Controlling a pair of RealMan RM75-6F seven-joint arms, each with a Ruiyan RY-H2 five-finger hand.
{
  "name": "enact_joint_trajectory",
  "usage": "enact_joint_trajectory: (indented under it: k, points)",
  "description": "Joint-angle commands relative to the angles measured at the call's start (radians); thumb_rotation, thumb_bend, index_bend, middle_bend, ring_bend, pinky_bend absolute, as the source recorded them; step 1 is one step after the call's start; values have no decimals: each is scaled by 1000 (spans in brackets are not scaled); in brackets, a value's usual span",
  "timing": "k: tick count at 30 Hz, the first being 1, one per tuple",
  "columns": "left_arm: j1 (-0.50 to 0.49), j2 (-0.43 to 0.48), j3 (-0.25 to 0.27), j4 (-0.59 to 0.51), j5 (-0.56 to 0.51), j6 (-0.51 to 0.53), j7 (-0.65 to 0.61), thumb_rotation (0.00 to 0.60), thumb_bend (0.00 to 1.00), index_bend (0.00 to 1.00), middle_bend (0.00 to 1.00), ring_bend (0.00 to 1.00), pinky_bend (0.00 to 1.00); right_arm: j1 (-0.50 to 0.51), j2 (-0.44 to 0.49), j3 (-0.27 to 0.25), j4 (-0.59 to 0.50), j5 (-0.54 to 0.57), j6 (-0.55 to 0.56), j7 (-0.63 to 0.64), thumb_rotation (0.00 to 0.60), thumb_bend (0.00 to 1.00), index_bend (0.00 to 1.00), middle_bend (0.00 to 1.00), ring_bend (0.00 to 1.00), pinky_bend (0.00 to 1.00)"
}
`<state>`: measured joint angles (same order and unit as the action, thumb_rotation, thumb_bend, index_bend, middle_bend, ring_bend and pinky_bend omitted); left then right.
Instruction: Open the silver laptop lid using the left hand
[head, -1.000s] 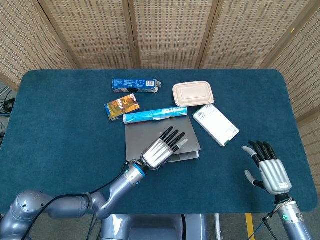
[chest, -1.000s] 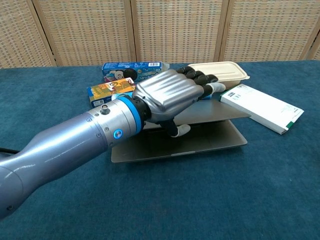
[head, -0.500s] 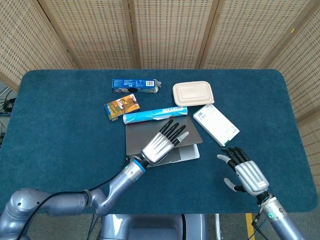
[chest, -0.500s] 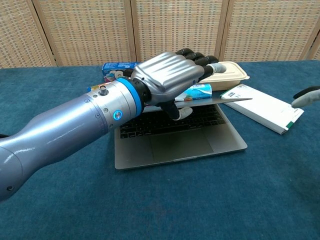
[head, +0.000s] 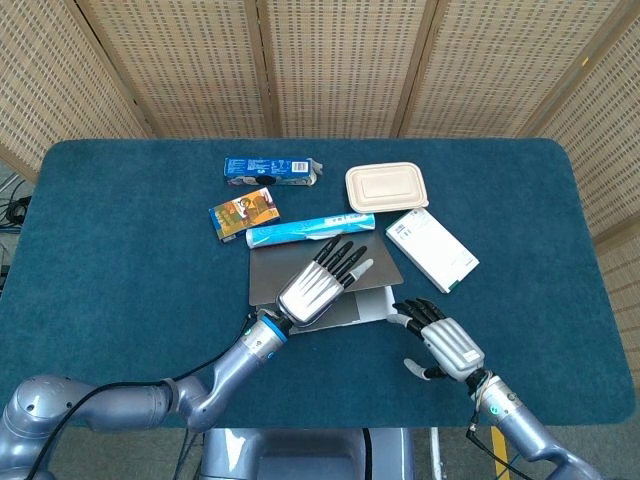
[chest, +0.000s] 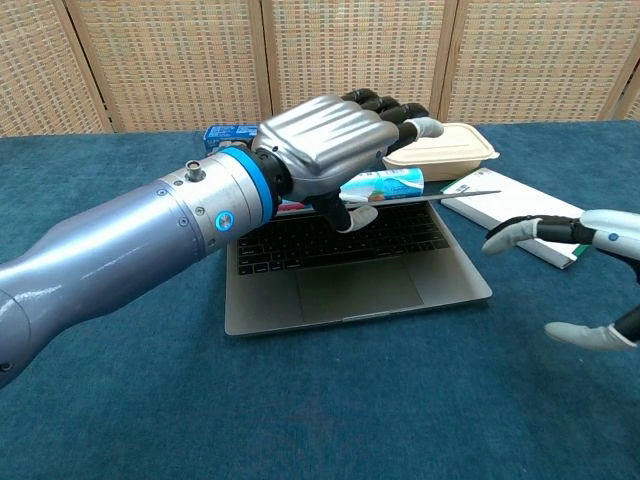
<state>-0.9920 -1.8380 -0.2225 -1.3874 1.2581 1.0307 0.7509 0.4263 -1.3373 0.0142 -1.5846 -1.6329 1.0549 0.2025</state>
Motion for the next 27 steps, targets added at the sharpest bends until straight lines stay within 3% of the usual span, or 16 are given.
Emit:
enact_joint_trajectory:
  k: [1,16,27]
  points:
    - [-1,0,-2,0,-3,-1,0,600,402,51,0,0,0,20,-28,10,23,20,-23,8,600,386,167,111,0,0]
    - [-7,3,-7,-4,-13,6,10,600,401,51,0,0,0,75,-152,-19,142,65,-109,27,600,387,167,110,0,0]
    - [-6,11,-9,-12,-21,11,6,600,398,51,0,0,0,102,-186,-30,174,89,-147,27,600,383,167,111,0,0]
